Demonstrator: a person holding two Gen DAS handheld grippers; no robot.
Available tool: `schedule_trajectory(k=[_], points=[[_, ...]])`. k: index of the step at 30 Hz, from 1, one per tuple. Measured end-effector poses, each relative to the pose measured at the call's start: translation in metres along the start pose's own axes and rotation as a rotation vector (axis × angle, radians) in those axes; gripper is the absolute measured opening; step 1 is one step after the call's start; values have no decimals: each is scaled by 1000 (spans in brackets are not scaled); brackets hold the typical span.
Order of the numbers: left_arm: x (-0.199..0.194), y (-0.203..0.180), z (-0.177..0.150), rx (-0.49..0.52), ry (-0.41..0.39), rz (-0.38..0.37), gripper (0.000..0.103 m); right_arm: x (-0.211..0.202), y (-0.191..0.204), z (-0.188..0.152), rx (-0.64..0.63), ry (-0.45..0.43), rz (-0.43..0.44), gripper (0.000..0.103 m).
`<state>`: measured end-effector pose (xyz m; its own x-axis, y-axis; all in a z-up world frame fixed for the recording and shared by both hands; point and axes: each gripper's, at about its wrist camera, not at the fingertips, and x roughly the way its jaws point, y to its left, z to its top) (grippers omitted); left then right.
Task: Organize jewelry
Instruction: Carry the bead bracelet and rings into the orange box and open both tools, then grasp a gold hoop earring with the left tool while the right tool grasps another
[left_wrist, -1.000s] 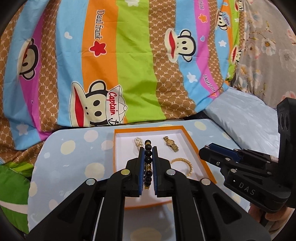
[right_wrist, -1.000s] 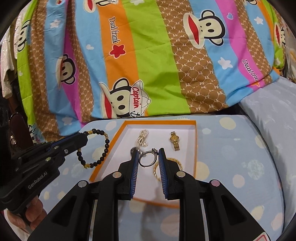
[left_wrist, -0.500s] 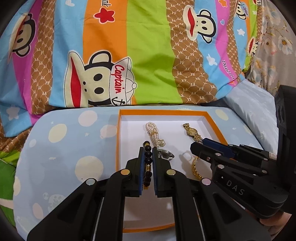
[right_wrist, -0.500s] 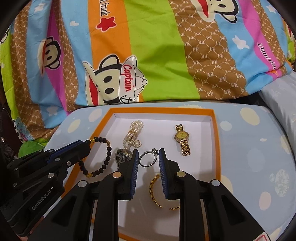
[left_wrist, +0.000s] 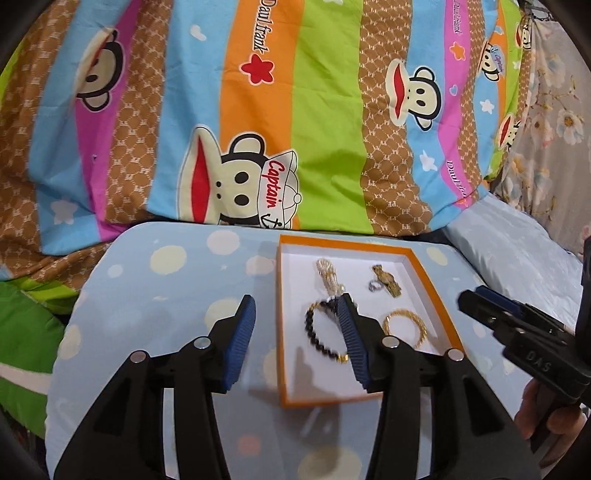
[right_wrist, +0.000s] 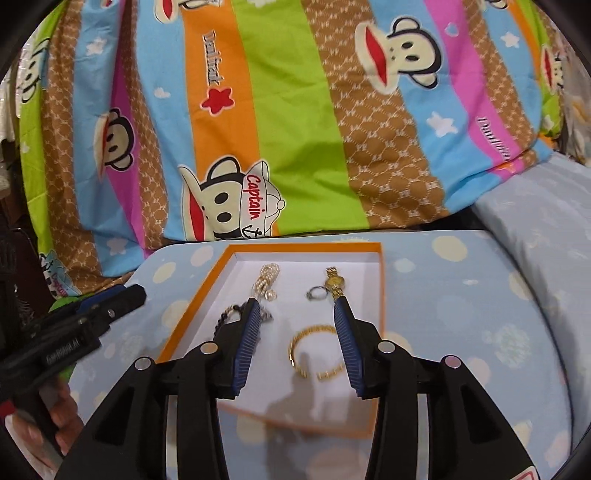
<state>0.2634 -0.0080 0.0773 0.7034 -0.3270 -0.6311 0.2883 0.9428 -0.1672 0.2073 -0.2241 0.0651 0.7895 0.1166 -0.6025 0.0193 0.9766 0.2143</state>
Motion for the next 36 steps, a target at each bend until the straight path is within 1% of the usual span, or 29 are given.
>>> schedule_trajectory(k=[3, 6, 9, 11, 13, 15, 18, 24, 27, 32, 36], points=[[-26, 3, -22, 2, 4, 9, 50, -30, -6, -27, 14, 2, -4, 43], [-43, 4, -50, 3, 35, 0, 54, -53, -10, -56, 36, 14, -29, 43], [-55, 1, -80, 14, 73, 12, 54, -68, -15, -86, 66, 46, -38, 43], [-62, -2, -97, 16, 96, 3, 54, -75, -14, -103, 74, 73, -43, 43], [-66, -6, -110, 19, 116, -6, 54, -80, -12, -116, 68, 90, -50, 43], [-71, -9, -120, 13, 131, -19, 54, -84, -6, -127, 44, 101, -77, 43], [-78, -13, -136, -1, 150, -41, 55, -88, 2, -139, 34, 111, -75, 43], [-89, -15, -164, -5, 189, -49, 55, -96, 17, -159, 5, 125, -75, 43], [-92, -15, -177, -10, 206, -49, 55, -99, 19, -169, 9, 140, -68, 43], [-91, -19, -182, -9, 218, -54, 55, -104, 20, -177, 13, 148, -67, 43], [-85, -31, -185, 29, 225, -58, 54, -106, 16, -177, 29, 143, -67, 43]])
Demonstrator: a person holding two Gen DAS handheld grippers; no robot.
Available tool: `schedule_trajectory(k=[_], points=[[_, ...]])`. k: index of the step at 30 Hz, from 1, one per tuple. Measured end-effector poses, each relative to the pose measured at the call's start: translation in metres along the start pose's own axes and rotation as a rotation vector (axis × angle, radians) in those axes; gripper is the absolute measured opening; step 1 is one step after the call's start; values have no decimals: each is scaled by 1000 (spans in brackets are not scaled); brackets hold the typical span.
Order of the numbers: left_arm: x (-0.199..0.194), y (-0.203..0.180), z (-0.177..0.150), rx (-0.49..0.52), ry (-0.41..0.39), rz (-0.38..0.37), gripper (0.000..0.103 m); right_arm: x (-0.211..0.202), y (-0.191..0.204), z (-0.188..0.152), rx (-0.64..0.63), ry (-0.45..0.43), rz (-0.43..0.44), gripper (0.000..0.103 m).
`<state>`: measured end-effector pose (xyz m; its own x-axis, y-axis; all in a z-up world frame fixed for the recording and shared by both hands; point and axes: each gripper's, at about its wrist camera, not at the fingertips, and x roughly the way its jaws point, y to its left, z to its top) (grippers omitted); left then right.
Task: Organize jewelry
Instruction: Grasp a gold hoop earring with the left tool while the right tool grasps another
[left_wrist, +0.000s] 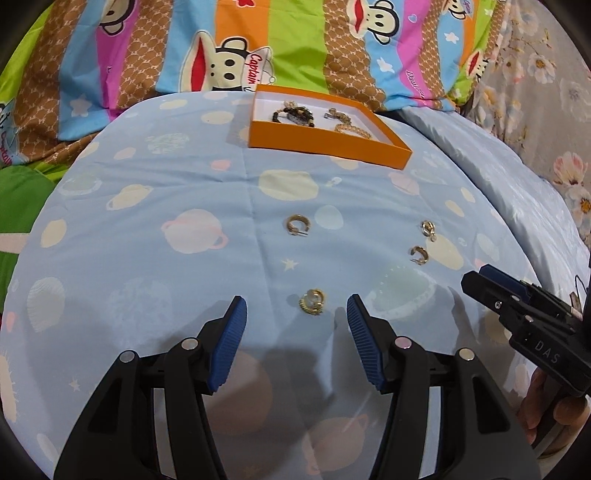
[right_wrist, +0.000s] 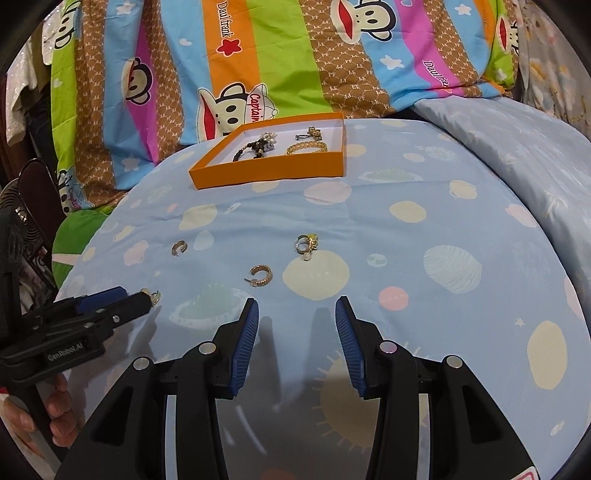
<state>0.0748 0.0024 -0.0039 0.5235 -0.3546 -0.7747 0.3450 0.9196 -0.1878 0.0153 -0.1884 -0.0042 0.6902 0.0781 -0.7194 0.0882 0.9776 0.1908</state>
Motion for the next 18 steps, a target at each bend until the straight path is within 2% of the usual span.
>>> schedule_trajectory(k=[1, 3, 4, 6, 8, 18], points=[[2, -3, 0, 9, 0, 10, 53, 0, -1, 0, 3, 1, 1, 43], [4, -6, 1, 19, -6, 8, 43, 1, -1, 0, 4, 2, 2, 43], [5, -7, 1, 19, -5, 10, 33, 1, 0, 0, 3, 3, 3, 43], [6, -6, 2, 18, -6, 9, 27, 3, 0, 2, 3, 3, 7, 43], [7, -5, 3, 11, -1, -11, 13, 6, 0, 5, 6, 4, 12, 43], [7, -5, 3, 5, -9, -24, 13, 37, -1, 38, 19, 12, 7, 42]])
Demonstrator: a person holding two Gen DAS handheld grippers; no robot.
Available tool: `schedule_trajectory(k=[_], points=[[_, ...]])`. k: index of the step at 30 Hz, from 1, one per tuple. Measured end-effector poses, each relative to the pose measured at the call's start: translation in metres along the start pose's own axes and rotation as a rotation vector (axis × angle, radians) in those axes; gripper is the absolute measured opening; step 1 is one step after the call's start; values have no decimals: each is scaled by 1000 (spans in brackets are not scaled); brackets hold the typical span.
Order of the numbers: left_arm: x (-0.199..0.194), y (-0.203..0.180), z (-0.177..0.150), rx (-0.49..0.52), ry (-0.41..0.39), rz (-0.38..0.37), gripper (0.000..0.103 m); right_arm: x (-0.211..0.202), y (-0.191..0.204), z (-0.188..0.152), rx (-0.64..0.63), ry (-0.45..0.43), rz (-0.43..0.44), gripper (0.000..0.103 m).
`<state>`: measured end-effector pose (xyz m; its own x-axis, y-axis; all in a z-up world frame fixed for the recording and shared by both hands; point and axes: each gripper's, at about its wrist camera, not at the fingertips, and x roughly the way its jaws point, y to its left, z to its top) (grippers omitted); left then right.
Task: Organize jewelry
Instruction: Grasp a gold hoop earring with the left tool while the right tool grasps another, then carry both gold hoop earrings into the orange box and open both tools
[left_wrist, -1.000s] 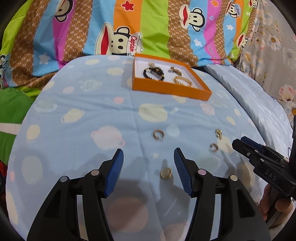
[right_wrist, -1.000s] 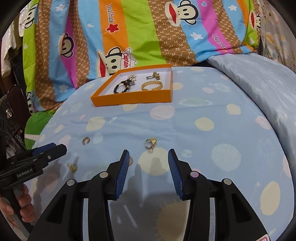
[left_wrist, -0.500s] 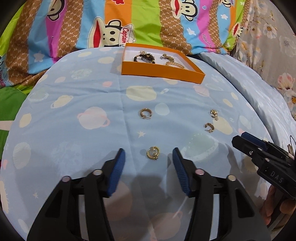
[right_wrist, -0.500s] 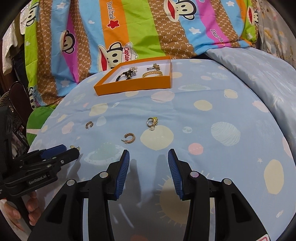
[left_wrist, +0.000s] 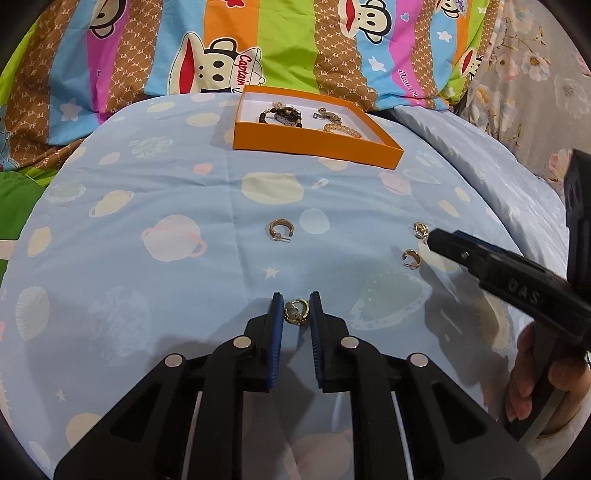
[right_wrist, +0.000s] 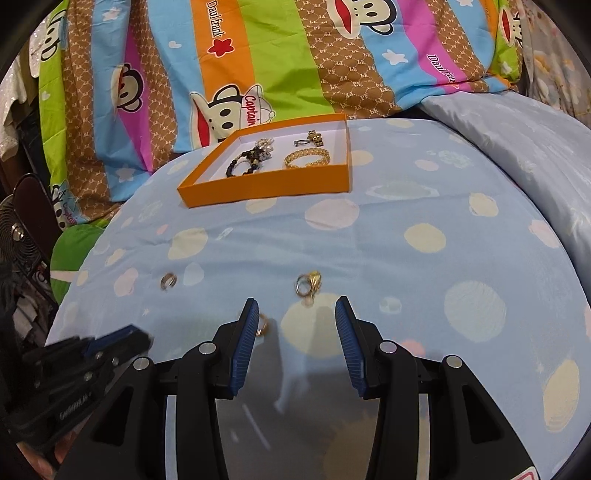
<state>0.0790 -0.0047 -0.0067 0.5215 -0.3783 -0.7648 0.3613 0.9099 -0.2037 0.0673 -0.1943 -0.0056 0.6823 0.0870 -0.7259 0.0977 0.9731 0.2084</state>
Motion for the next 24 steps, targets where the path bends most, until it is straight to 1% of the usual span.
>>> schedule_trajectory(k=[2, 4, 6, 8, 10, 12, 24], points=[[0, 0, 0, -1, 0, 0, 13, 7, 0, 5, 2, 9, -6, 41], [0, 0, 0, 0, -1, 0, 13, 14, -1, 8, 2, 22, -7, 36], [0, 0, 0, -1, -1, -1, 13, 20, 0, 9, -2, 38, -13, 28], [0, 0, 0, -1, -1, -1, 13, 23, 1, 9, -3, 49, -20, 23], [0, 0, 0, 0, -1, 1, 13, 24, 1, 9, -1, 49, -21, 21], [0, 0, 0, 3, -1, 2, 13, 25, 1, 9, 1, 52, -27, 15], [1, -1, 0, 8, -1, 8, 13, 14, 0, 8, 6, 16, -14, 15]])
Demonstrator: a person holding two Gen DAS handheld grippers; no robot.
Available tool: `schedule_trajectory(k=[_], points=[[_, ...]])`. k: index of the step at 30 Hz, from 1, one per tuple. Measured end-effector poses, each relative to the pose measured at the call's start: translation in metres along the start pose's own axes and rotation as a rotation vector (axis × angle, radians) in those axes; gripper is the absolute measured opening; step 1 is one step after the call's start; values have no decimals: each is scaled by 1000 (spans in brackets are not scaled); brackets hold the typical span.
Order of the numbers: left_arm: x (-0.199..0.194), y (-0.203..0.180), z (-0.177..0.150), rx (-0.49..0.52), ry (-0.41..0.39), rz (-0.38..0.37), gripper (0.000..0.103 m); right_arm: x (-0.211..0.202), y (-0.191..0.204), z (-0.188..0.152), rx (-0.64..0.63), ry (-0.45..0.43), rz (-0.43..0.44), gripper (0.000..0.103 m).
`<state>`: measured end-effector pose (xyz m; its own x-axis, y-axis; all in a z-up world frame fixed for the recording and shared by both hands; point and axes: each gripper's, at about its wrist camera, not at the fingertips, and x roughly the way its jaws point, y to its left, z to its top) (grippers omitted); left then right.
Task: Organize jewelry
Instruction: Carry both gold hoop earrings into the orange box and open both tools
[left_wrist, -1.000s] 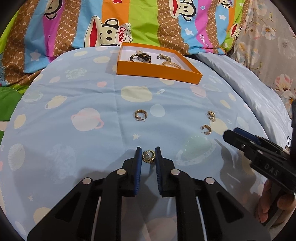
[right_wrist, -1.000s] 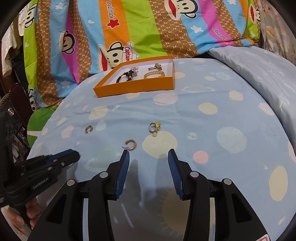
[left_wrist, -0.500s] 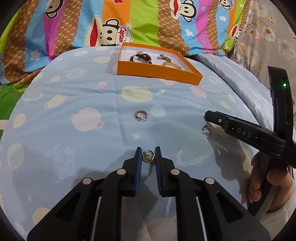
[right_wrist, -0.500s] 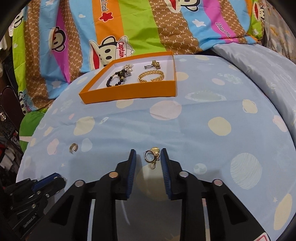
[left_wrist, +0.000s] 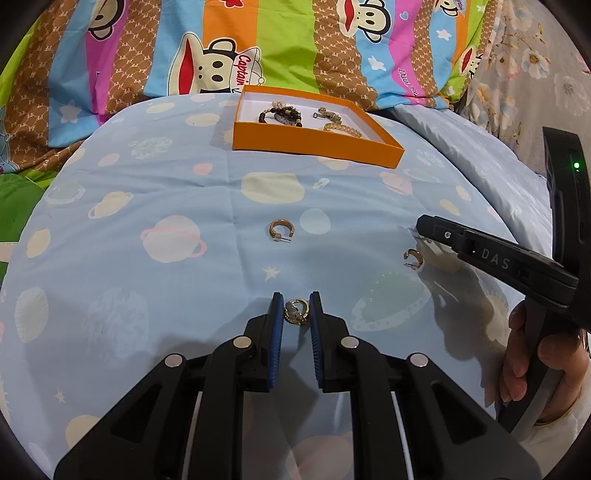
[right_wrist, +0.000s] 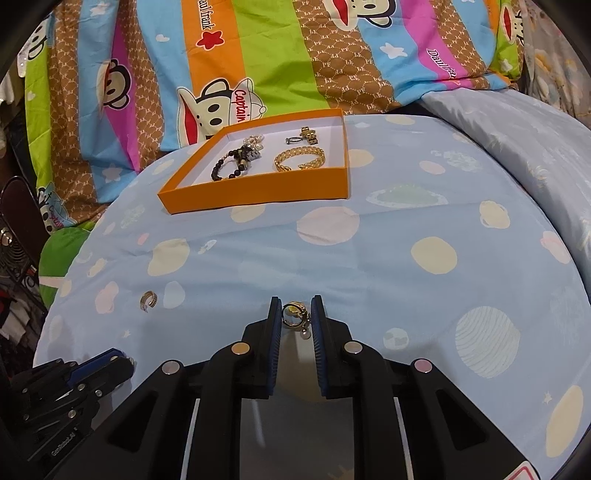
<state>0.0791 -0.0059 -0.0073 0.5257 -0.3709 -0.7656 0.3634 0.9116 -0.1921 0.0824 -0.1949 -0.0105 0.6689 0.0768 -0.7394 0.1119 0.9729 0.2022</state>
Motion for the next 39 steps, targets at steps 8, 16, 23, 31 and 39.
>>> schedule_trajectory(k=[8, 16, 23, 31, 39], points=[[-1, -1, 0, 2, 0, 5, 13, -21, -3, -4, 6, -30, 11, 15], [-25, 4, 13, -9, -43, -7, 13, -52, -4, 0, 1, -85, 29, 15], [-57, 14, 40, -20, -125, 1, 13, -78, -2, 15, -12, -151, 48, 15], [-80, 19, 76, -2, -222, 33, 13, -98, 5, 43, -65, -230, 49, 15], [-70, 13, 120, 40, -278, 49, 13, -88, 10, 82, -81, -261, 95, 15]])
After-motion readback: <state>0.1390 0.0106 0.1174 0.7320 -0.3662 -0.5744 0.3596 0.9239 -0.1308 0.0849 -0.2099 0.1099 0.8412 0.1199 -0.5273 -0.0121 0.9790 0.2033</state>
